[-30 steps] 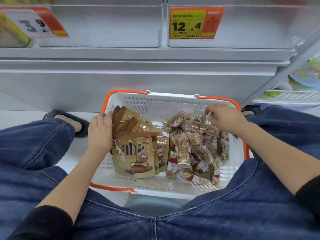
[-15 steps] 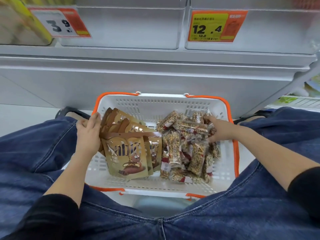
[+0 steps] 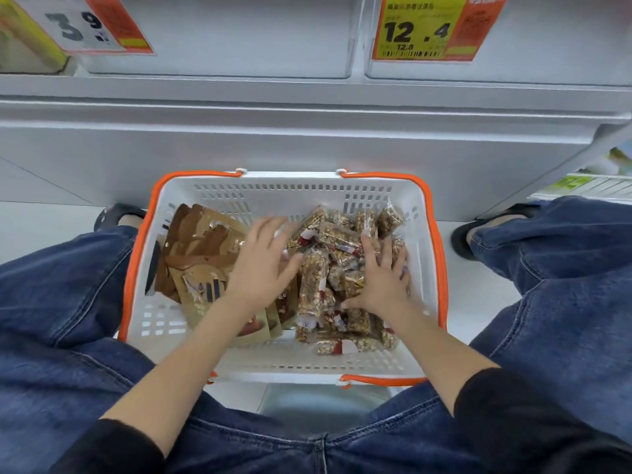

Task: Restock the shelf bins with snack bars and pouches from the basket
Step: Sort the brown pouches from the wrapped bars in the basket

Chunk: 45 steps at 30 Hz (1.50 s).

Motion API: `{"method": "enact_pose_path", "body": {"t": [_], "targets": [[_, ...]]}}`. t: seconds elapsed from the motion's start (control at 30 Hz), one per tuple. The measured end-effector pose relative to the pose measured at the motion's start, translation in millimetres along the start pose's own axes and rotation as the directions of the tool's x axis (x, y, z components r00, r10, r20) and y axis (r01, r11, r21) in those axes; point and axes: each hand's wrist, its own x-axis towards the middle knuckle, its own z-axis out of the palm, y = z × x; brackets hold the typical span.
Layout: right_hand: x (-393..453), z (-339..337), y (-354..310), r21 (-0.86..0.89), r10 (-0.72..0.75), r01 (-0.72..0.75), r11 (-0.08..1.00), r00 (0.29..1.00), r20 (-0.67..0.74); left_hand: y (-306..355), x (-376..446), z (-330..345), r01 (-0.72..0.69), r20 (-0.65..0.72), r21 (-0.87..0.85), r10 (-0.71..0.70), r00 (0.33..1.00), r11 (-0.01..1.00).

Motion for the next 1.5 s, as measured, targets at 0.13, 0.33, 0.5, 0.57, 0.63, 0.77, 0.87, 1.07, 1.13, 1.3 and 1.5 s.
{"method": "enact_pose_path", "body": {"t": [0.13,0.33,0.5,0.57,0.63,0.77,0.87,1.07,1.13,1.3,1.5], "targets": [[-7,11,-9,-0.044,0.037,-0.042,0.998,0.993,-0.113,43,13,41,-0.158,0.389,0.024,0.136,0.911,0.987],[-21,34,-35,0.227,-0.136,0.172,0.959,0.977,-0.163,35,39,56,0.419,0.410,-0.312,-0.278,0.869,0.853],[-39,26,-50,0.459,-0.180,0.160,0.874,0.984,-0.001,2,50,65,0.417,0.494,-0.247,-0.256,0.831,0.875],[-31,6,-35,0.433,-0.066,0.147,0.889,0.978,-0.196,-4,52,74,0.412,0.526,-0.199,-0.258,0.811,0.889],[-13,-8,-12,0.419,0.112,0.075,0.905,0.908,-0.405,0,50,75,0.404,0.524,-0.163,-0.268,0.809,0.900],[9,-7,16,0.548,0.231,-0.191,0.814,0.973,-0.003,6,42,65,0.387,0.536,-0.108,-0.275,0.798,0.916],[-2,13,-5,0.398,0.139,-0.123,0.909,0.990,-0.012,6,44,64,0.407,0.504,-0.179,-0.272,0.820,0.896],[-21,37,-49,0.296,-0.093,0.058,0.954,0.990,0.106,2,48,68,0.394,0.488,-0.094,-0.303,0.819,0.914],[-18,28,-39,0.468,-0.121,0.030,0.883,0.979,0.166,10,45,66,0.390,0.487,-0.051,-0.318,0.814,0.919],[4,12,-15,0.786,0.239,-0.023,0.618,0.958,-0.159,12,48,71,0.372,0.509,0.003,-0.322,0.799,0.928],[59,-11,1,0.637,0.228,-0.177,0.750,0.974,0.002,0,51,66,0.464,0.519,-0.127,-0.340,0.784,0.877]]}}
